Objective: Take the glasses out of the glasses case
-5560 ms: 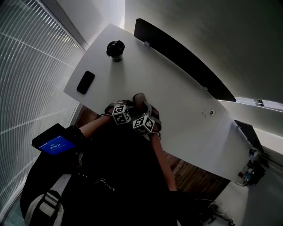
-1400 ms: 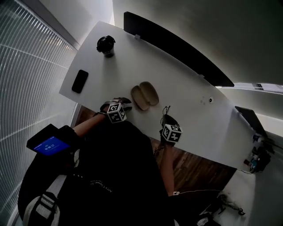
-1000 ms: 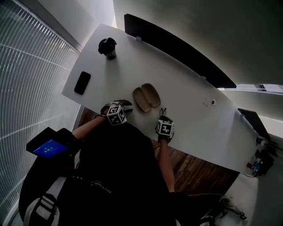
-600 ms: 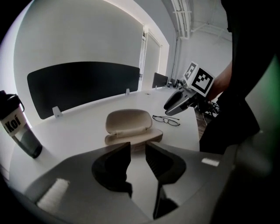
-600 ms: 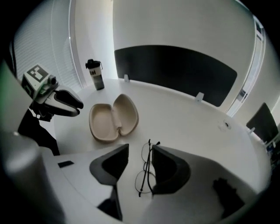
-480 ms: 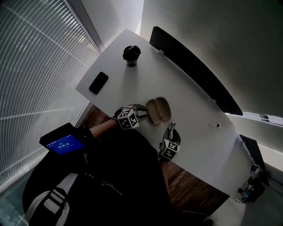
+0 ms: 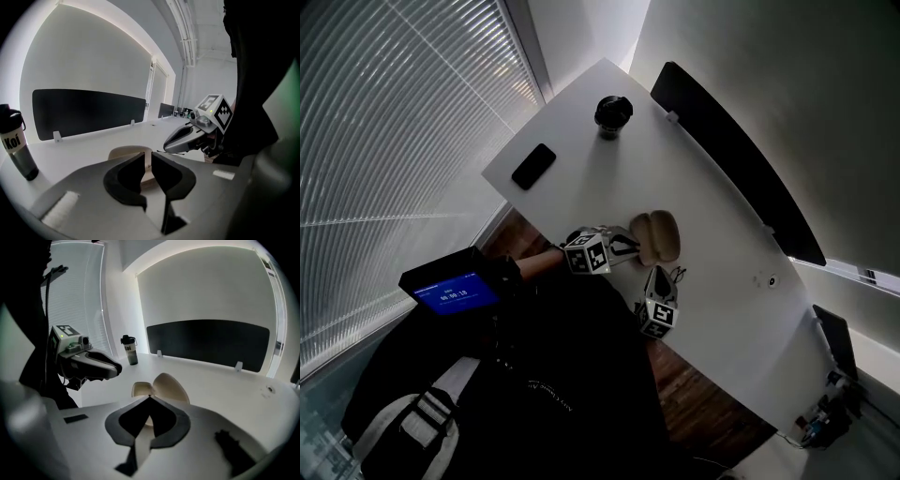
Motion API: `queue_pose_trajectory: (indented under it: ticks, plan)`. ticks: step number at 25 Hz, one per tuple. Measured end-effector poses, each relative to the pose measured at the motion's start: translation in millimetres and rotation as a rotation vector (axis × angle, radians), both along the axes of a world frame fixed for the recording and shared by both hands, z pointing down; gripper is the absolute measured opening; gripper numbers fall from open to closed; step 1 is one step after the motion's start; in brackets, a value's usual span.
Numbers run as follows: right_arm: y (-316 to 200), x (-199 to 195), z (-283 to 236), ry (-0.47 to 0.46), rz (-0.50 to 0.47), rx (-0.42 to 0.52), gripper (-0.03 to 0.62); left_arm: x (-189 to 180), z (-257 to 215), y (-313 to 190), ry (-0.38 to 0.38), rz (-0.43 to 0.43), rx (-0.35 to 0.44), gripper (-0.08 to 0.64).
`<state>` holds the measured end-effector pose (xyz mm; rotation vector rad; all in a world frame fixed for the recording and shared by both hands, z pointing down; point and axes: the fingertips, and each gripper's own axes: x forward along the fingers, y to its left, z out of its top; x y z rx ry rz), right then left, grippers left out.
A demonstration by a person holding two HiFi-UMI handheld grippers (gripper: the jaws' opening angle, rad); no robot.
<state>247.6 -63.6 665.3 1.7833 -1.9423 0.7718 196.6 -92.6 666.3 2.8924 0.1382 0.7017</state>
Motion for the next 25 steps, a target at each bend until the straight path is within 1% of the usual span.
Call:
queue_pose_trajectory:
  ticks: [3,6,9,12,15,18,21,25]
  plan:
    - [-1.2,-7.0,1.5,-0.008,-0.040,0.007,0.008,-1.8,2.1,2.4,-0.005,0.005,0.004,0.048]
    - [0.3,-10.3,-1.0,0.012,-0.059,0.007,0.008,-3.0,3.9,3.9,-0.015,0.018,0.009,0.044]
    - [2.7,-12.9,-1.0,0.014,-0.059,-0.001,0.008,-2.4,3.0,4.3,-0.014,0.022,0.013,0.041]
    - [4.5,-10.6,1.7,0.035,-0.060,-0.007,0.008,-1.9,4.7,3.9,-0.018,0.026,0.026,0.041]
    - [0.4,-15.4,-2.0,-0.002,-0.065,0.011,0.008,-2.6,7.8,2.7,-0.026,0.030,0.046,0.037]
    - [-1.0,-16.3,-2.4,-0.008,-0.067,0.015,0.008,-2.5,4.1,-0.1,-0.026,0.015,0.049,0.034]
    - [2.9,-13.6,0.0,0.001,-0.068,0.005,0.008,-1.6,13.8,2.3,-0.034,0.030,0.067,0.035]
    - [7.4,-13.0,7.1,0.008,-0.055,-0.014,0.008,-5.6,2.0,-3.3,-0.036,-0.004,0.054,0.034]
